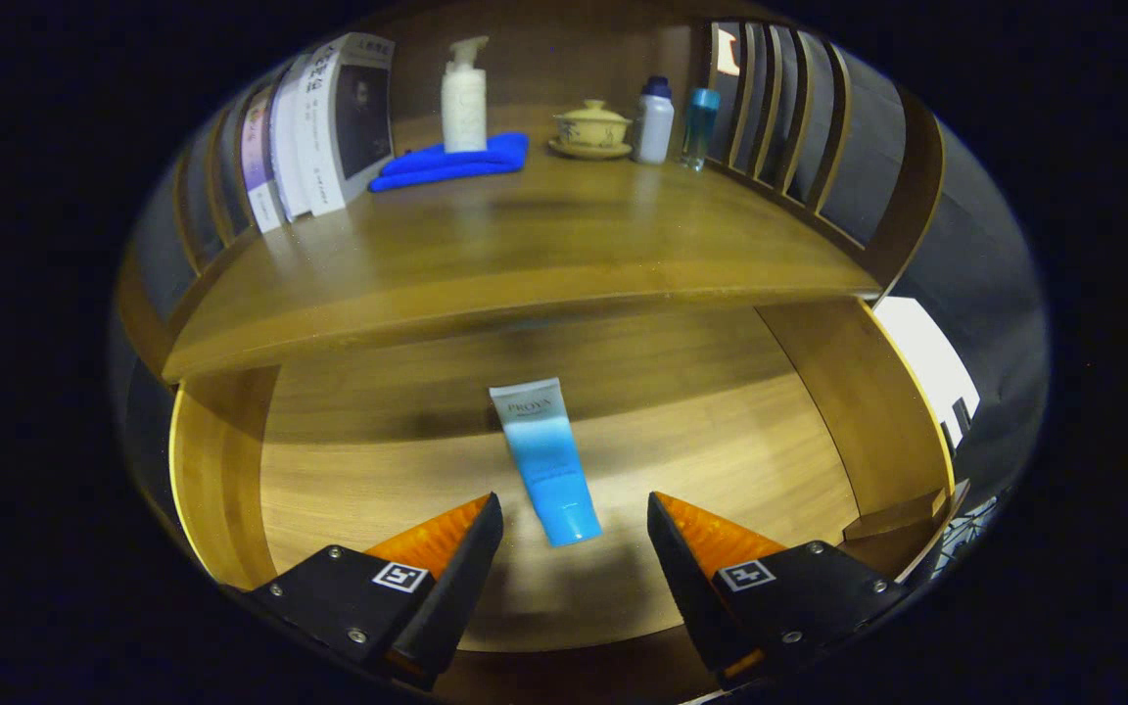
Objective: Pull open the drawer, take out the items inside it, and place them on the countertop above the cabinet.
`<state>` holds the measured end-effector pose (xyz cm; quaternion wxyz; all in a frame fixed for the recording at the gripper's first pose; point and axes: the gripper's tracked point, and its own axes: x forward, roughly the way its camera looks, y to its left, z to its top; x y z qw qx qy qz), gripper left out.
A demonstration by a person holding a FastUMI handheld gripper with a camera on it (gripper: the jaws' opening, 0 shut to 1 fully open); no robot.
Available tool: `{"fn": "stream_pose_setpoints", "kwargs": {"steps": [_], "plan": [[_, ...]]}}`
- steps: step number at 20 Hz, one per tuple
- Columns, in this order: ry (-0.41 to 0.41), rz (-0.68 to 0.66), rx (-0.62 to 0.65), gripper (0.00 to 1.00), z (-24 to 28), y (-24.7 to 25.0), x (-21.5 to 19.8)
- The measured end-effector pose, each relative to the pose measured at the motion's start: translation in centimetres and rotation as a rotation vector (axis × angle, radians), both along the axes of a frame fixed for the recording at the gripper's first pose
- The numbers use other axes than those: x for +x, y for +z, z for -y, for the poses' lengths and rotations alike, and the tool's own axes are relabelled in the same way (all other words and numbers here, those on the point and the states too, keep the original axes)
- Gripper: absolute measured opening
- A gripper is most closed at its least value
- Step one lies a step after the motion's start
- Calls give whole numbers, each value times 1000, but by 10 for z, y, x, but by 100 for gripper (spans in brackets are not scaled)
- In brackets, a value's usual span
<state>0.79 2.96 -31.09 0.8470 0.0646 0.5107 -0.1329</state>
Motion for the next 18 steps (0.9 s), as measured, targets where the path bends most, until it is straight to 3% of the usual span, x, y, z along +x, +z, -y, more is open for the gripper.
{"fn": "stream_pose_setpoints", "kwargs": {"steps": [3,8,11,18], "plan": [[-14,-51,37,89,-5,-2,-4],[-4,-5,37,88,-2,16,20],[27,-101,-8,88,10,0,14],[62,-204,44,88,10,-19,4]]}}
